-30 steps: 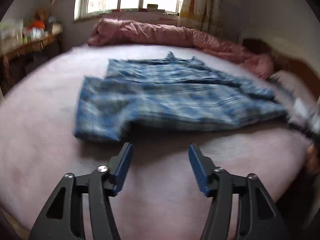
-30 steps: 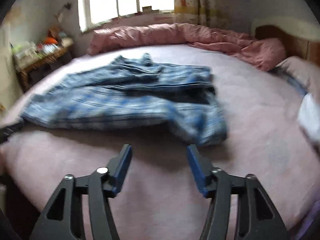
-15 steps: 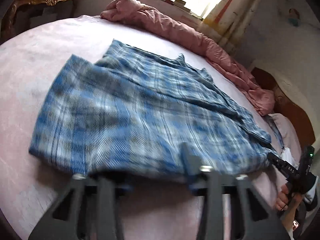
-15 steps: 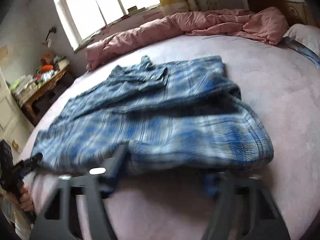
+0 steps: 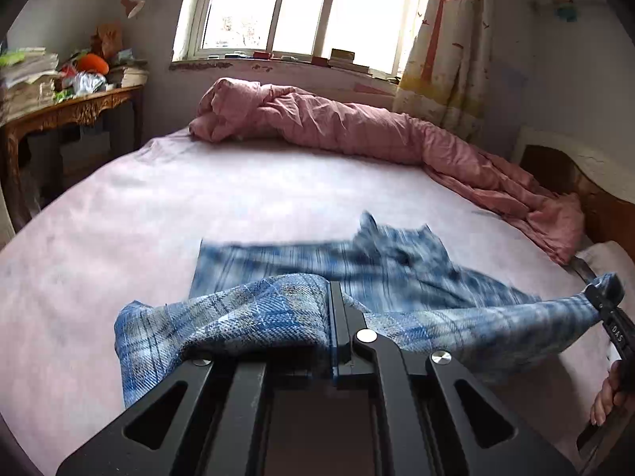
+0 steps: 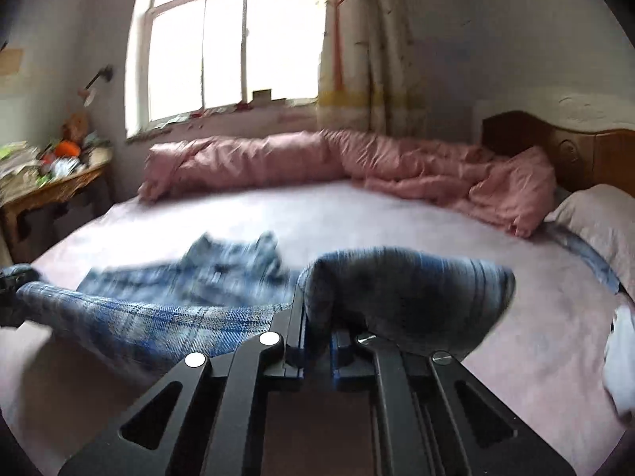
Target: Fold large clothes
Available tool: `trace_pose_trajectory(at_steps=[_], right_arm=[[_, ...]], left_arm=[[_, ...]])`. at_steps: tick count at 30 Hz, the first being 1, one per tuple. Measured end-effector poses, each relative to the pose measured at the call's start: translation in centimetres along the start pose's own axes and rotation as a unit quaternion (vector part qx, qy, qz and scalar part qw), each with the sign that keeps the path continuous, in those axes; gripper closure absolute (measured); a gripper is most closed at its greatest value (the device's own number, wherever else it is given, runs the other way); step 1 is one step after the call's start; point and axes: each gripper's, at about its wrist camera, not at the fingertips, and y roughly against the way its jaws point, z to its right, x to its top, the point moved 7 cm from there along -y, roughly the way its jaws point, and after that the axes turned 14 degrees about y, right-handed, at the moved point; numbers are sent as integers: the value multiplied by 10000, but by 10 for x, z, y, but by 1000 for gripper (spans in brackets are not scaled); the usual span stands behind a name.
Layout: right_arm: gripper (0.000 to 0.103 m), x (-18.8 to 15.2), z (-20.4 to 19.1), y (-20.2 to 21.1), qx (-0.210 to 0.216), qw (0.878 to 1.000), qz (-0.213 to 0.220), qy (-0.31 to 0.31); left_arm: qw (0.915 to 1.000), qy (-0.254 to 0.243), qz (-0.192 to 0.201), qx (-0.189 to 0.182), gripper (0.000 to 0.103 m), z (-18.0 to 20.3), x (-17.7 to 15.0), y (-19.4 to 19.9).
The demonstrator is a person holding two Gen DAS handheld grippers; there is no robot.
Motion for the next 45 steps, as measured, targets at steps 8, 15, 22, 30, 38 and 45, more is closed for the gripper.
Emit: trace_pose_trajectory(at_steps=[8, 15, 22, 30, 38, 45], right_arm=[[94, 27, 2, -113, -164, 9980, -527, -299], [94, 8, 3, -172, -4, 9954, -696, -662], [94, 7, 5, -173, 205, 9965, -295, -757], [94, -3, -7, -186, 100, 9976, -569, -395], [89, -23, -13, -206, 210, 9934, -1077, -341], [46, -28, -6, -204, 264, 9920, -1081, -602]], left_arm=[[9985, 99, -411, 361, 98, 1, 22, -98], [9982, 324, -450, 235, 98, -7, 13, -142], [9995, 251, 82, 185, 97, -7, 16, -135], [9974, -223, -3, 685, 97, -8, 2, -158], [9951, -230, -515, 811, 94, -18, -17, -182], [9967, -504, -90, 628, 85, -8, -12, -157]])
